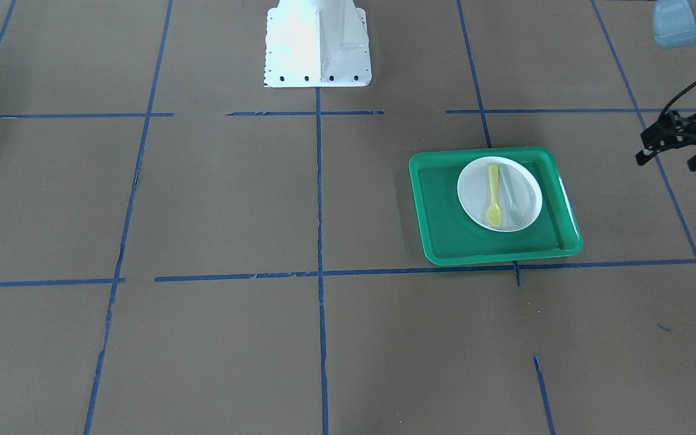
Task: Place spoon
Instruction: 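Move the left gripper over the yellow spoon on the white plate, then lower the left gripper and close it on the yellow spoon's handle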
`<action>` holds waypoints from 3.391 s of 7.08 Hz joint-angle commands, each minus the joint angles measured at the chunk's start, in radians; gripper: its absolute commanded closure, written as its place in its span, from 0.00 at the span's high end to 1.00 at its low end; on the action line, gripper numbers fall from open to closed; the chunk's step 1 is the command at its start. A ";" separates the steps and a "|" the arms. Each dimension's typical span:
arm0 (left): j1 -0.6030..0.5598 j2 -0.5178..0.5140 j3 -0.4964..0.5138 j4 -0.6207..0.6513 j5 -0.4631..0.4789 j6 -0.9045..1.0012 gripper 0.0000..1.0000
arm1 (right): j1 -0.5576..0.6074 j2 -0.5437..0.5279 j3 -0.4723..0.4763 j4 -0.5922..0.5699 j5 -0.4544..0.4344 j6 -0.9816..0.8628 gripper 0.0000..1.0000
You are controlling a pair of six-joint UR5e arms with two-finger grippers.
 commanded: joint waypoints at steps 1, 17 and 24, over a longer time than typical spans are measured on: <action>0.135 -0.054 -0.006 -0.024 0.020 -0.173 1.00 | 0.000 0.000 0.000 0.000 0.000 0.000 1.00; 0.495 -0.100 0.239 -0.375 0.272 -0.527 0.63 | 0.000 0.000 0.000 0.000 0.000 0.000 1.00; 0.499 -0.094 0.246 -0.377 0.267 -0.526 0.39 | 0.000 0.000 0.000 0.000 0.000 0.000 1.00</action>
